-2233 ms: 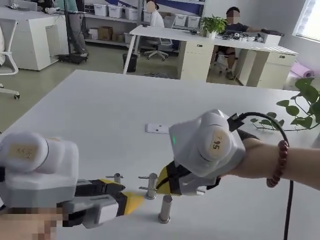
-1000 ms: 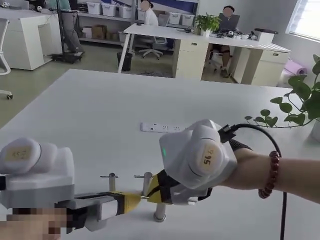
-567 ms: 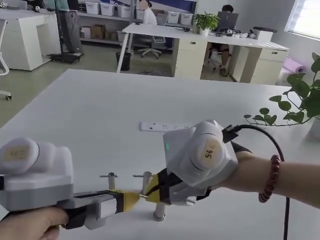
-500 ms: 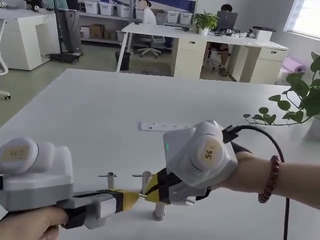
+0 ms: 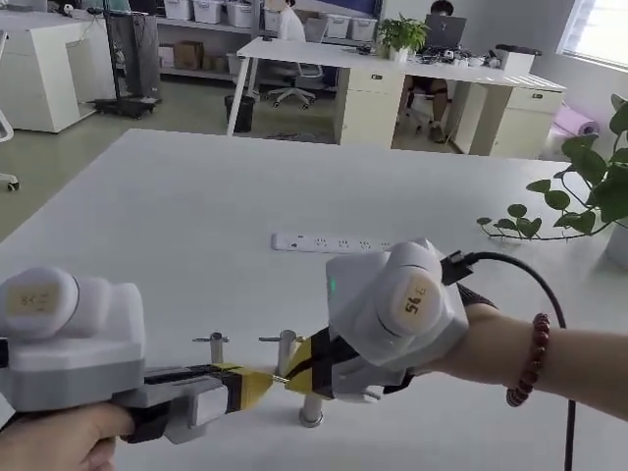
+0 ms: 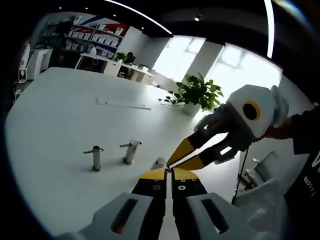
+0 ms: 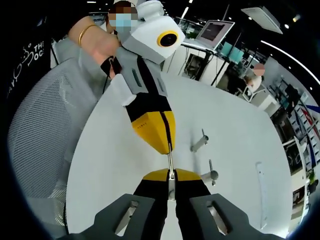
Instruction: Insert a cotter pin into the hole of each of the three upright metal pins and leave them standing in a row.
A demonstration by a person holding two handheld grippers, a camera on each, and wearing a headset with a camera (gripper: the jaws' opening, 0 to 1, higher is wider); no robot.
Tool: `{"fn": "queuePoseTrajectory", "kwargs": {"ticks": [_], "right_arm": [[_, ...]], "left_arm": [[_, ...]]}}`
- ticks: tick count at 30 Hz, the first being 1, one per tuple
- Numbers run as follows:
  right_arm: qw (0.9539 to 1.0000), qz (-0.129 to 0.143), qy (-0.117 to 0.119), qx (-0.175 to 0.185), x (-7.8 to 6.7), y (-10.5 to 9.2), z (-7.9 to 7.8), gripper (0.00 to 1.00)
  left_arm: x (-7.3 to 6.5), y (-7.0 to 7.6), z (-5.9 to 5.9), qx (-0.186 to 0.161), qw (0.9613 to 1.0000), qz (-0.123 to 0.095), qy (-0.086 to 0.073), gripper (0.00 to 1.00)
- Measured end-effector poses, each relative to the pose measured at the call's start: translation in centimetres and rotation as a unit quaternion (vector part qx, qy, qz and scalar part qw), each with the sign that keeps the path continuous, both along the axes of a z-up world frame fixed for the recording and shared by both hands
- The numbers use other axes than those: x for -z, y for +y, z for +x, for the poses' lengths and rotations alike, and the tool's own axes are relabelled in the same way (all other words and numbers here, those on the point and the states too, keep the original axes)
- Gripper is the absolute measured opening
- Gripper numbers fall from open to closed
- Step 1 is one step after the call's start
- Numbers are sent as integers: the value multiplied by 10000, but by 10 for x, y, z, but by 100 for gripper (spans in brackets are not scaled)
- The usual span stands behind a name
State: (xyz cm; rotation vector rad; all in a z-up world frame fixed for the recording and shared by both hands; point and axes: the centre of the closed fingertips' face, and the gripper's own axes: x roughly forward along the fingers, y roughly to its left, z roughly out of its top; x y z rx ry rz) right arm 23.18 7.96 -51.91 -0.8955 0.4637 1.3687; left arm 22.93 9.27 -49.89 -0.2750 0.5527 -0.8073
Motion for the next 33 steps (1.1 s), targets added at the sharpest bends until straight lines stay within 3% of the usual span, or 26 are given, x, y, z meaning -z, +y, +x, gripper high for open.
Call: {"fn": "queuePoseTrajectory", "kwargs": {"ticks": [10, 17, 22, 26, 30, 33], "right_arm": [[9988, 273, 307, 270, 3, -2, 4, 0], [9951, 524, 664, 521, 3, -6, 6, 6], [9880, 926, 1051, 646, -4, -4, 3, 7], [9854, 965, 1197, 735, -1, -4, 4, 10], [9762, 1221, 1608, 790, -1, -1, -2, 11], [9689, 1318, 1922, 832, 0, 0, -7, 11]], "left_arm": [[5, 2, 2, 226, 9985, 399, -290, 0], [3, 6, 7, 229, 9984, 385, -357, 0], [-1, 8, 8, 262, 9982, 325, -431, 0], [0, 6, 5, 387, 9979, 327, -411, 0], [-6, 2, -1, 581, 9966, 272, -526, 0], [-6, 2, -3, 687, 9951, 385, -595, 0]]}}
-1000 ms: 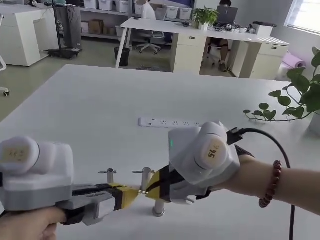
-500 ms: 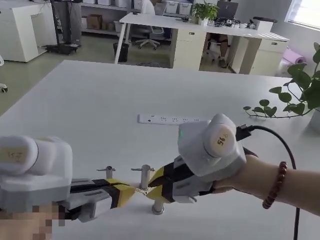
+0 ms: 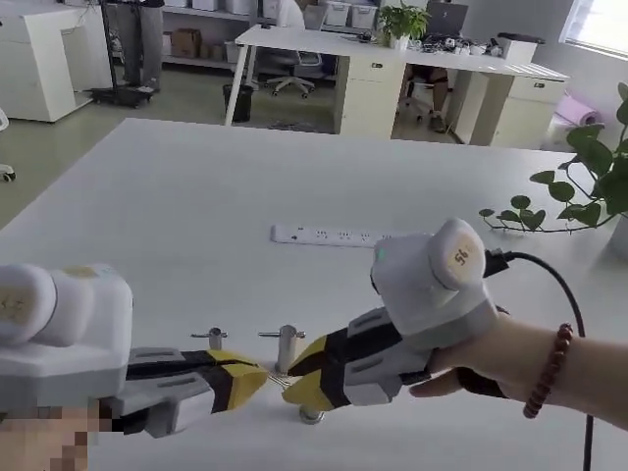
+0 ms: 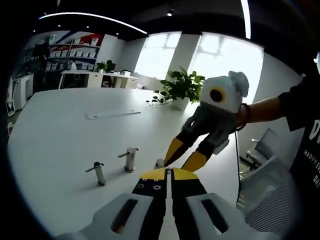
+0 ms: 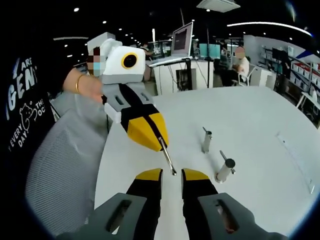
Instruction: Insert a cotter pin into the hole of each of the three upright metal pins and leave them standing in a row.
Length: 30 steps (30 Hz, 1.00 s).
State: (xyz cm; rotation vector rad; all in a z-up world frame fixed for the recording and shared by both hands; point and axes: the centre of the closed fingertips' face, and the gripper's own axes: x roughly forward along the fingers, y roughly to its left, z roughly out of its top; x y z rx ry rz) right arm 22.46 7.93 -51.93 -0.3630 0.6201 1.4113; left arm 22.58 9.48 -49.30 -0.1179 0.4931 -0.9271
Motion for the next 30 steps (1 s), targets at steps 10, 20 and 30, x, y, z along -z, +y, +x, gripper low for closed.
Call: {"fn": "queuePoseTrajectory", "kwargs": {"ticks": [10, 20, 30], "right_arm": [[9973, 365, 621, -156, 5, -5, -15, 9], [9959, 478, 721, -263, 2, -7, -22, 6], [9951, 545, 701, -435, -1, -4, -26, 0]], "left_arm": [[-4, -9, -12, 455, 9989, -48, -84, 0], [-4, -14, -18, 678, 9976, -82, -89, 0], [-6, -15, -21, 741, 9971, -193, -26, 0]]}}
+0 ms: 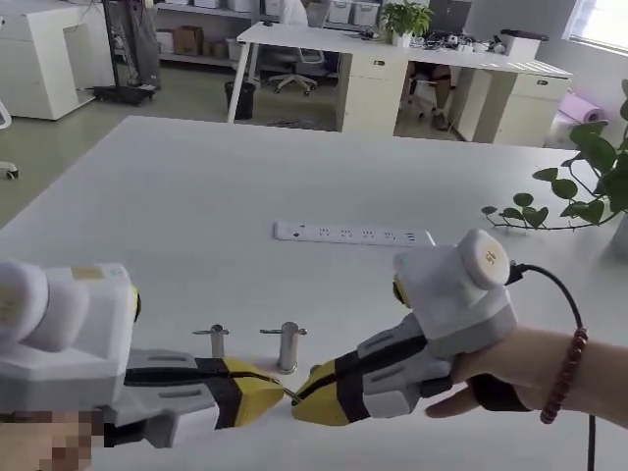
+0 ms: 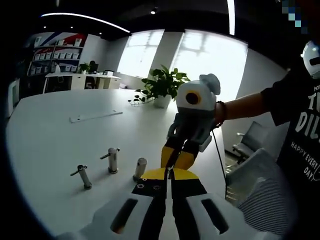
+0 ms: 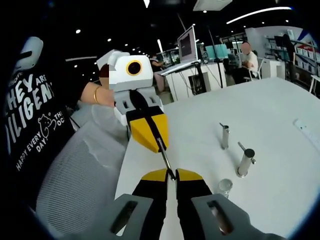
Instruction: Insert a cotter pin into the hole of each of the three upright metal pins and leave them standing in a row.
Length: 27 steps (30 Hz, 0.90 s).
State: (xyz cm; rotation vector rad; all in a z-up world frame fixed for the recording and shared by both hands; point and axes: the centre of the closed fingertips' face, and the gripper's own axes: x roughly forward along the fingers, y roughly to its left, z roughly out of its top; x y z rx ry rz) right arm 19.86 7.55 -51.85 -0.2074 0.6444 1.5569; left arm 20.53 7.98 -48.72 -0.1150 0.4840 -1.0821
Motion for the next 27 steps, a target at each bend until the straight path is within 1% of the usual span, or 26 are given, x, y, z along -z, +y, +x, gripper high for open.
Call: {"fn": "queuePoseTrajectory", "kwargs": {"ticks": [3, 4, 6, 8, 9, 10, 11, 12, 14, 15, 16, 17, 19, 21, 25, 27], "right_arm": [[10000, -54, 18, -48, 0, 0, -1, 0], [9999, -98, -19, -119, 0, 0, -2, 0], [9994, -203, -117, -265, 1, -1, -5, 0], [9989, -284, -198, -315, 2, -1, -7, 0], [9979, -378, -304, -424, 4, -3, -8, 0], [9976, -412, -337, -443, 4, -3, -8, 0], [9969, -473, -381, -507, 6, -3, -9, 0], [9964, -523, -435, -498, 7, -4, -8, 0], [9954, -590, -507, -565, 8, -6, -7, 0], [9947, -627, -547, -599, 8, -7, -7, 0], [9945, -644, -554, -617, 7, -7, -7, 0], [9942, -664, -557, -632, 8, -8, -7, 0], [9937, -717, -583, -639, 8, -9, -6, 0], [9920, -833, -663, -678, 10, -13, -4, 0], [9899, -996, -741, -686, 13, -19, -1, 0], [9873, -1178, -819, -686, 16, -25, 2, 0]], "left_arm": [[1, 1, 0, -2, 10000, -34, 53, 0], [1, 1, 0, -5, 10000, -44, 59, 0], [2, 0, -2, 43, 9999, -95, 124, 0], [3, 0, -2, 39, 9998, -112, 144, 0], [5, 0, -3, 43, 9998, -84, 166, 0], [6, 0, -3, 23, 9999, -69, 146, 1], [7, -2, -3, 46, 10000, -41, 68, 0], [9, -1, -2, 30, 10000, 46, 74, 0], [9, -4, -5, 119, 9999, 41, 4, 0], [10, -4, -5, 115, 9999, 79, -40, 0], [12, -5, -5, 132, 9998, 168, -65, 0], [14, -5, -5, 148, 9997, 197, -67, 0], [15, -5, -4, 127, 9997, 186, -67, 0], [16, -4, -2, 81, 9997, 206, -65, 0], [18, -2, 2, -21, 9995, 290, -84, 0], [19, -1, 3, -55, 9995, 312, -85, 1]]}}
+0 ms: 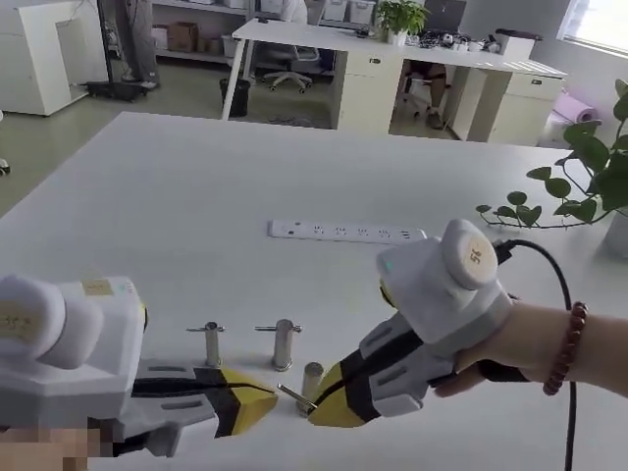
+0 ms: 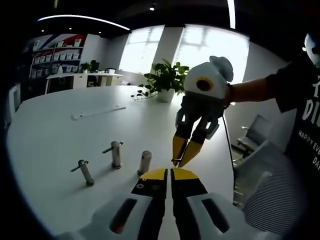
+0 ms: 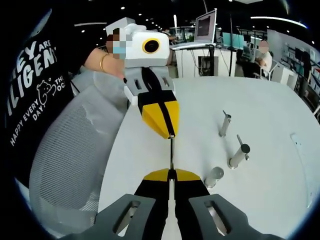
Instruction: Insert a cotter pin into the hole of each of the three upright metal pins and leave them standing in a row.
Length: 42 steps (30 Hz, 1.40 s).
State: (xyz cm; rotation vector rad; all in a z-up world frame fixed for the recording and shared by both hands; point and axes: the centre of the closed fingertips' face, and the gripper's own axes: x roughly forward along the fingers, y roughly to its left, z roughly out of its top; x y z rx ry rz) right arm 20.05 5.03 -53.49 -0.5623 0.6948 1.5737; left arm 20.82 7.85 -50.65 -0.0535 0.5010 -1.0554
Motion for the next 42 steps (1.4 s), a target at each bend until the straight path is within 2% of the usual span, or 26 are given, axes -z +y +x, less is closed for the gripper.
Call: {"fn": "queuePoseTrajectory", "kwargs": {"ticks": [3, 6, 11, 14, 20, 26, 36, 42], "right_arm": [[9999, -128, -54, 43, 3, -5, 4, 0], [9991, -375, -181, 62, 7, -13, 8, 0], [9971, -699, -223, 183, 13, -23, 14, 0], [9953, -913, -278, 181, 17, -28, 16, 0], [9882, -1453, -438, 217, 26, -43, 25, 0], [9821, -1785, -549, 228, 31, -51, 32, 0], [9716, -2264, -655, 211, 37, -61, 45, 0], [9692, -2356, -694, 198, 38, -61, 52, 0]], "left_arm": [[4, 2, 3, -60, 9999, 86, -23, 5], [6, 3, 5, -125, 9998, 164, -50, 7], [13, 3, 9, -173, 9988, 372, -266, 13], [17, 1, 11, -205, 9983, 420, -339, 16], [24, -1, 17, -303, 9971, 554, -421, 21], [30, -3, 22, -467, 9957, 612, -511, 27], [47, -12, 34, -692, 9933, 776, -513, 28], [56, -22, 45, -839, 9923, 772, -478, 28]]}}
